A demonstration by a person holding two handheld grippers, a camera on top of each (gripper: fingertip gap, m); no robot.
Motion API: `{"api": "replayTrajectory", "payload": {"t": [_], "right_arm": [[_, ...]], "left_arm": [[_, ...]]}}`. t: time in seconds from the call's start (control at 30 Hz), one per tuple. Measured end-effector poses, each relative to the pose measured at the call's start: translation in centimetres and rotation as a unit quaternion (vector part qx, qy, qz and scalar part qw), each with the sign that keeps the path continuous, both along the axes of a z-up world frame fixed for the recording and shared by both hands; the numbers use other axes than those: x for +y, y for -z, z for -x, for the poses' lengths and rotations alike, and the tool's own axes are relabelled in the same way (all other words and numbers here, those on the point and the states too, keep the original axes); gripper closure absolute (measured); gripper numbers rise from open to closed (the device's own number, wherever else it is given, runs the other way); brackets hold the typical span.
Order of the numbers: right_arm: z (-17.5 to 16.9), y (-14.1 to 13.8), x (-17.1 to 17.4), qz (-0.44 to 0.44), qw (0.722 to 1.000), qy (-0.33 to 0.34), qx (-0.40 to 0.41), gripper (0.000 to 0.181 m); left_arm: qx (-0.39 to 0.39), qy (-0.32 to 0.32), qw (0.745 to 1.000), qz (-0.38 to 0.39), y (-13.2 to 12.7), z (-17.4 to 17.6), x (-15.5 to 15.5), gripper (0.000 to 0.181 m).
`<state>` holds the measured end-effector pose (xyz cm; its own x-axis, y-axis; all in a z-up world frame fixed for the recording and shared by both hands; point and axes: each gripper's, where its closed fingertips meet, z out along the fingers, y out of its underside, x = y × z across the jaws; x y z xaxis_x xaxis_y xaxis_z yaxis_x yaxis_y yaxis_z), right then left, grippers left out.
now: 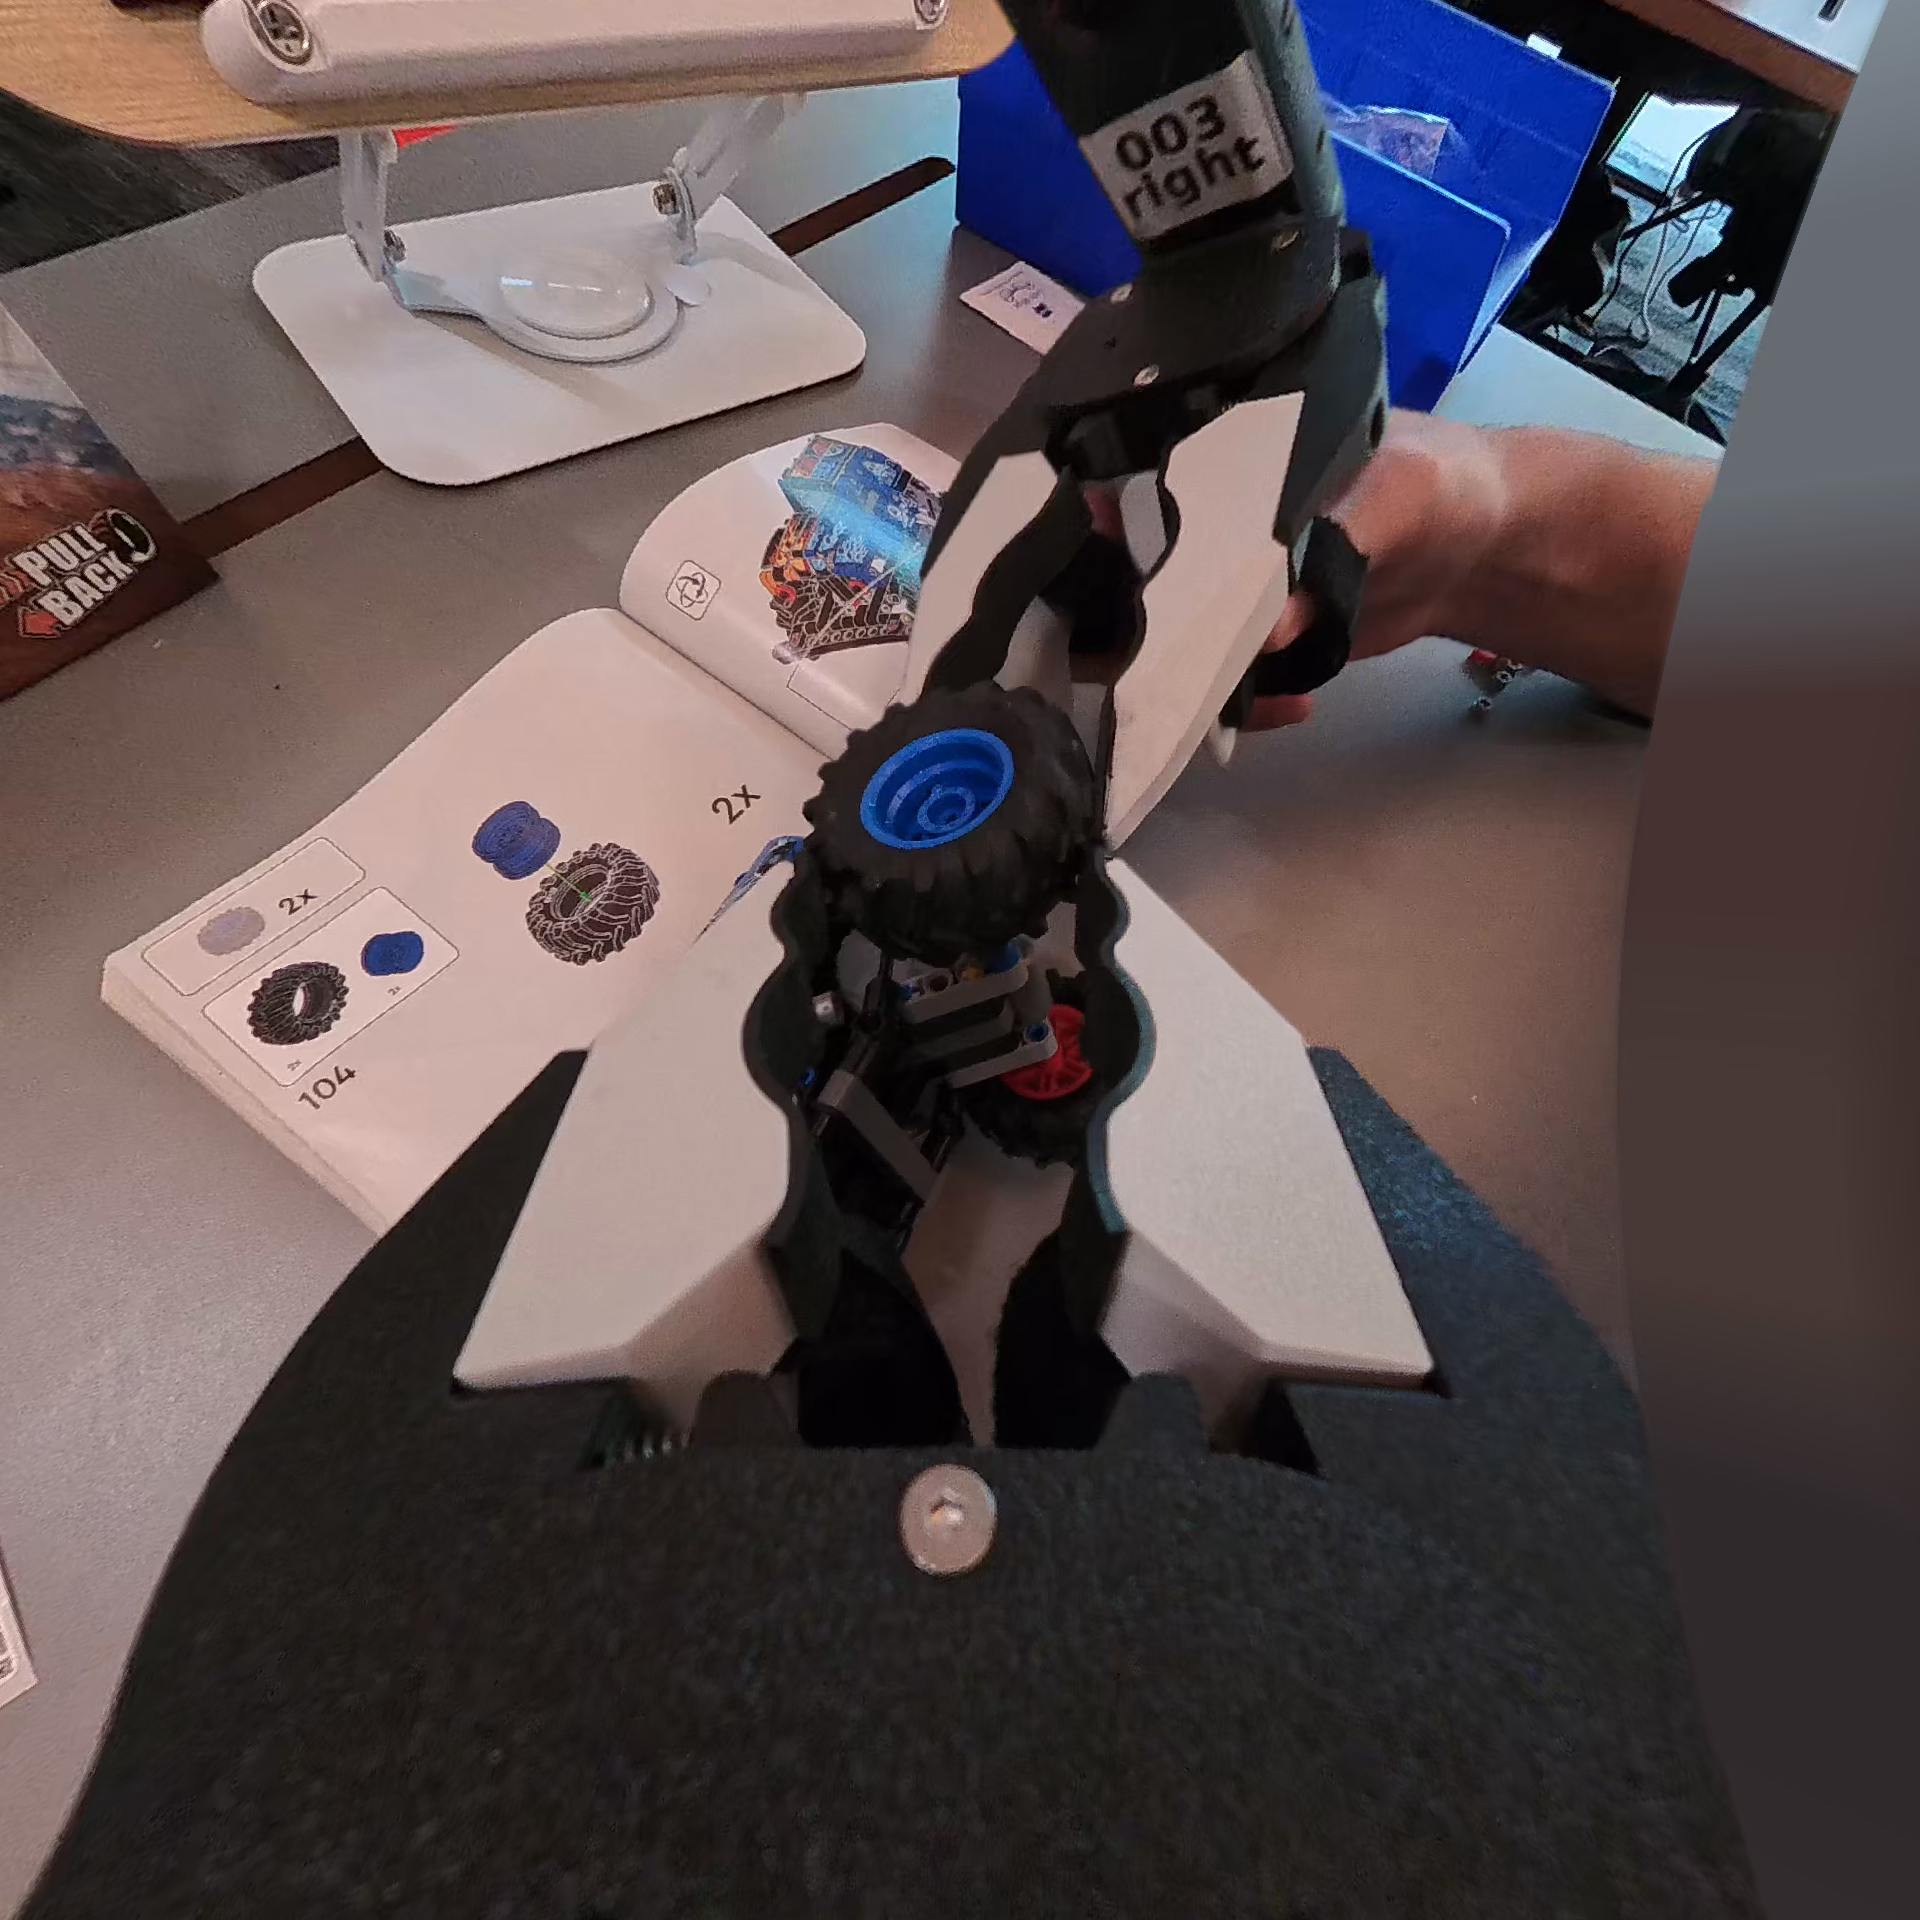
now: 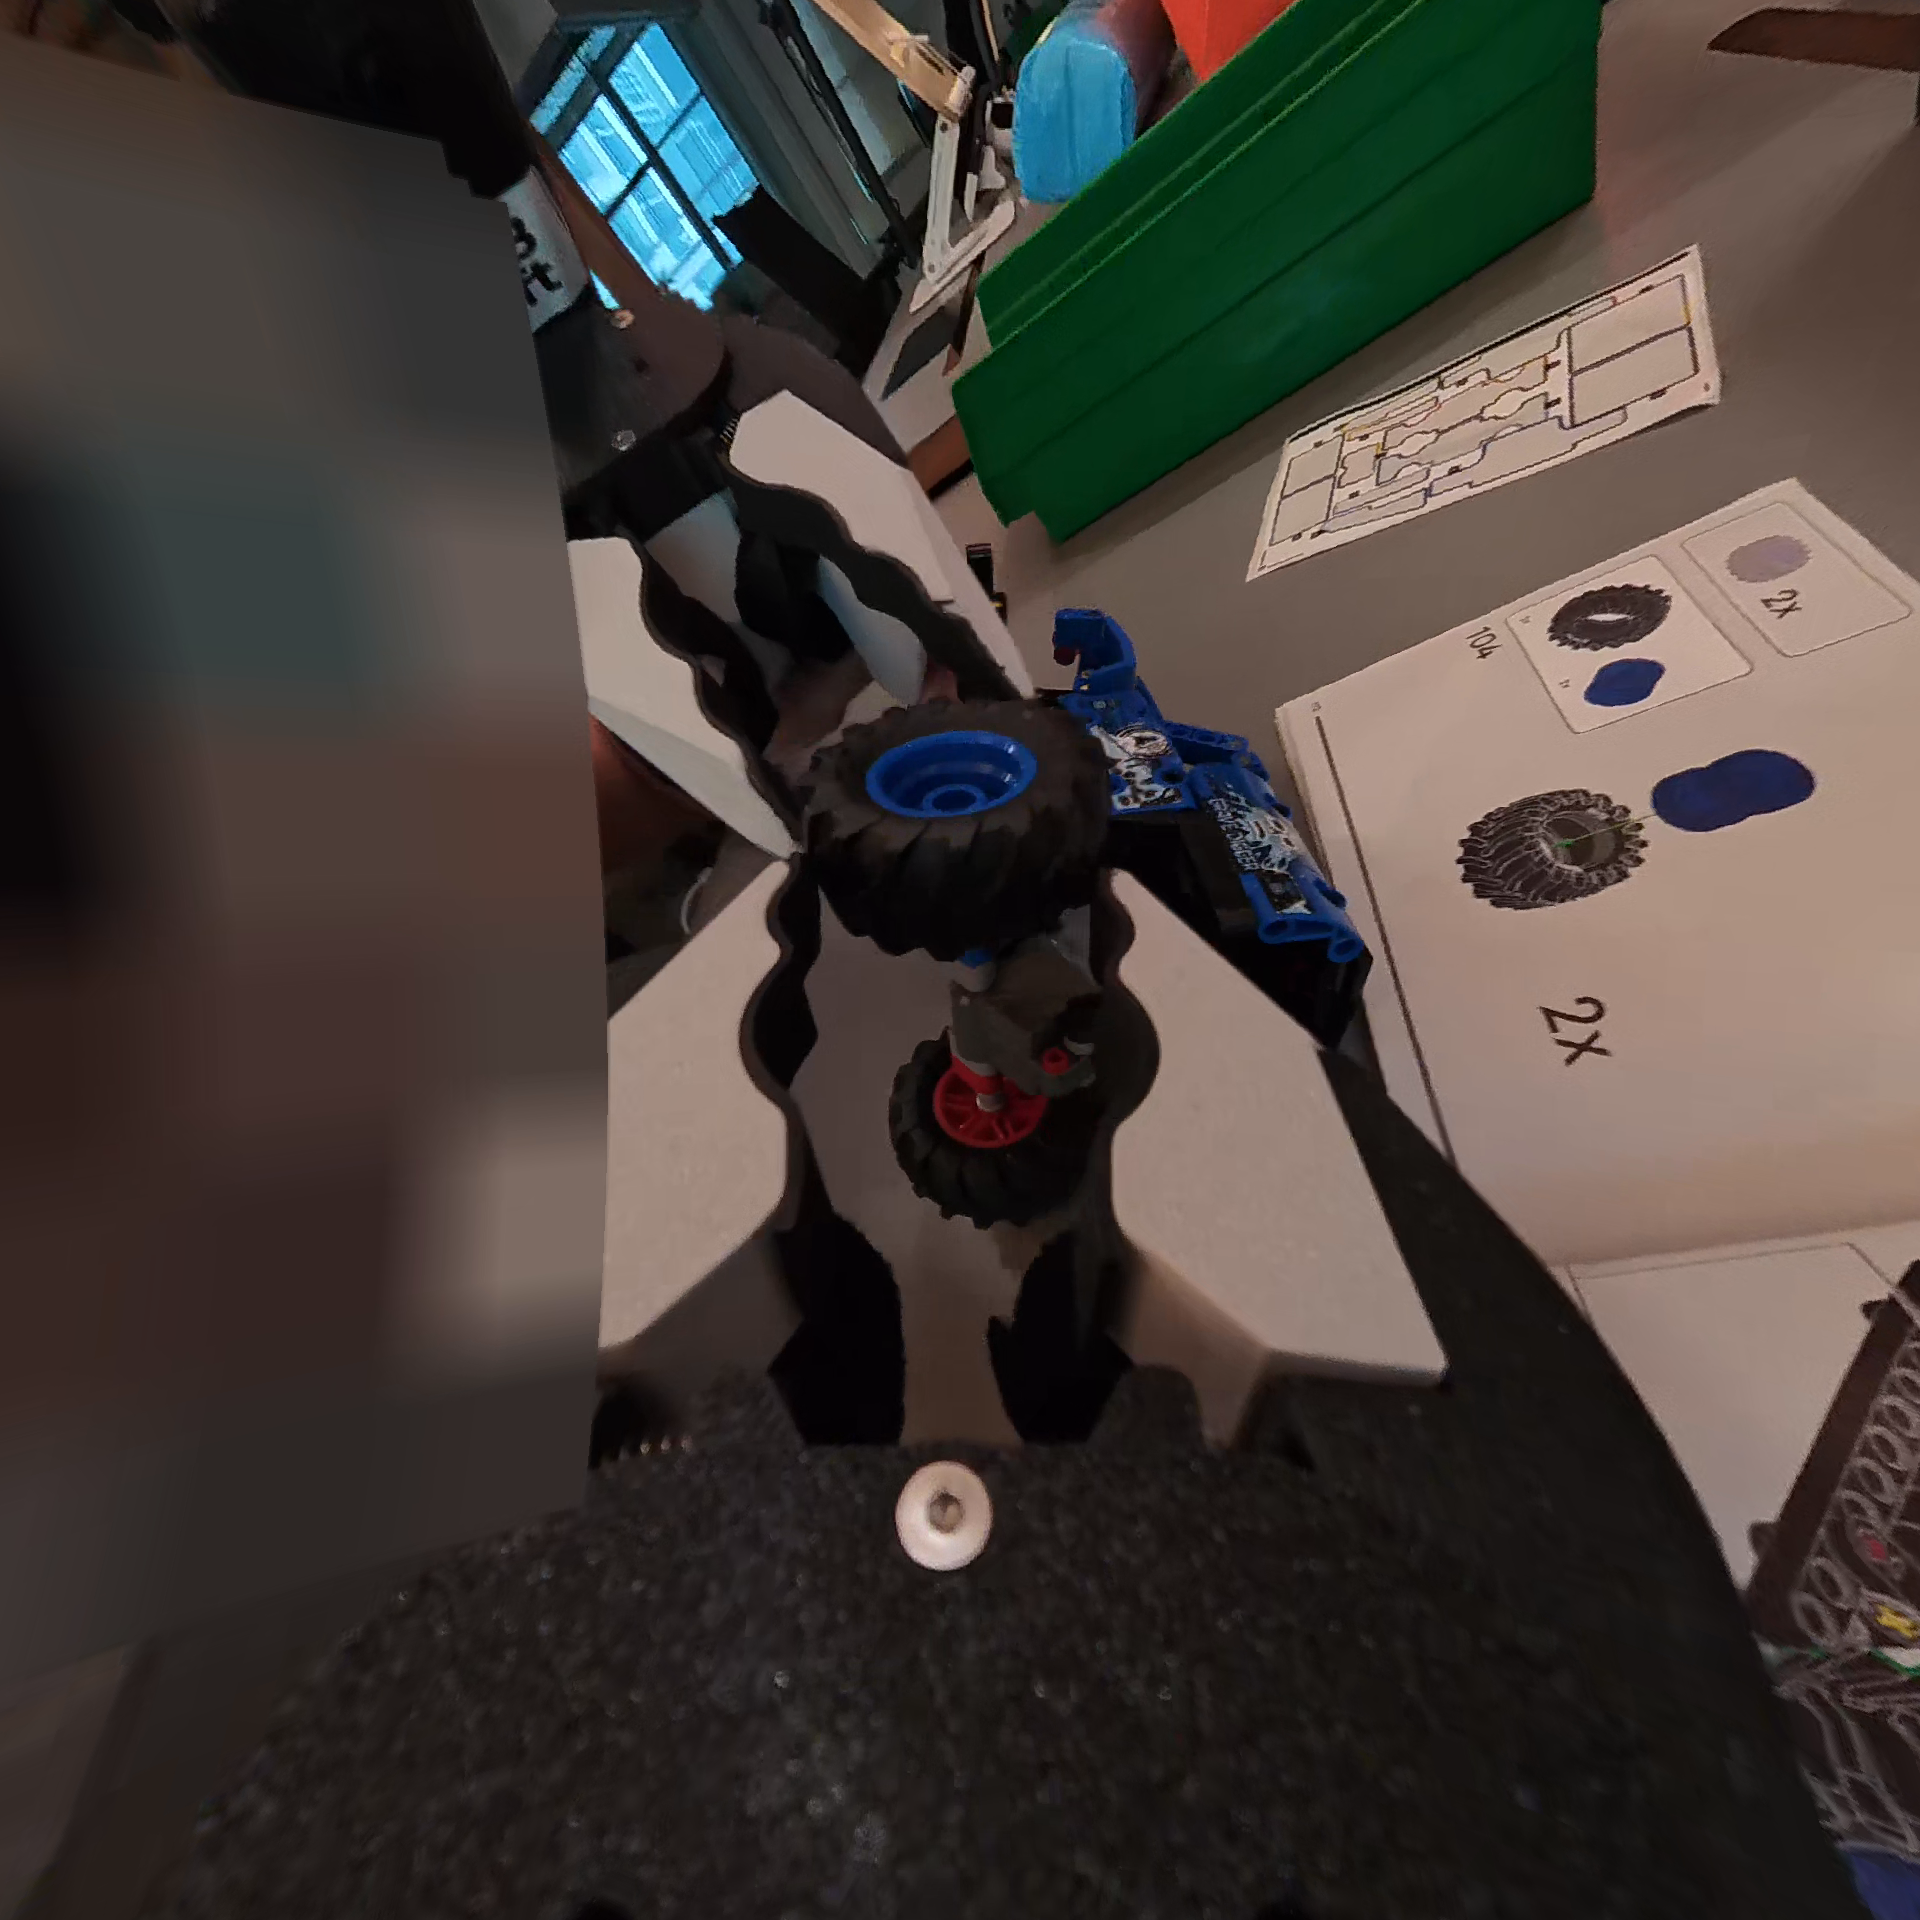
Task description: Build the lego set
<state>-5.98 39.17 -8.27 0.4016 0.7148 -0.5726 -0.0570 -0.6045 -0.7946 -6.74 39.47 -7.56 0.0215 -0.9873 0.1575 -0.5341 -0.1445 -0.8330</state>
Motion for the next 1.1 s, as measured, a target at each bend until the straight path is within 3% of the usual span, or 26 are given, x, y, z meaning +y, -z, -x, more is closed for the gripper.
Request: {"api": "replayTrajectory", "payload": {"t": [0.03, 0.23, 0.43, 0.7, 1.1], "right_arm": [[0.0, 0.1, 0.1, -0.003, 1.0, 0.004, -0.012, 0.129], [-0.1, 0.1, 0.1, 0.023, 0.998, 0.031, -0.055, 0.129], [-0.5, 0.3, 0.3, 0.043, 0.991, 0.083, -0.093, 0.129], [-0.1, 0.7, -0.1, 0.07, 0.987, 0.099, -0.106, 0.129], [0.2, 1.2, -0.4, 0.09, 0.978, 0.098, -0.158, 0.13]], "left_arm": [[0.003, -0.001, 1.0, 0.0, 0.1, 0.0, 0.1, 0.135], [0.002, 0.007, 1.0, 0.016, 0.3, 0.0, 0.1, 0.135], [-0.005, 0.019, 0.999, -0.035, 0.1, -0.1, 0.5, 0.14], [0.006, 0.047, 0.997, -0.057, 0.4, 0.2, 0.3, 0.14], [0.004, 0.084, 0.979, -0.188, 0.9, 0.3, 0.5, 0.14]]}}
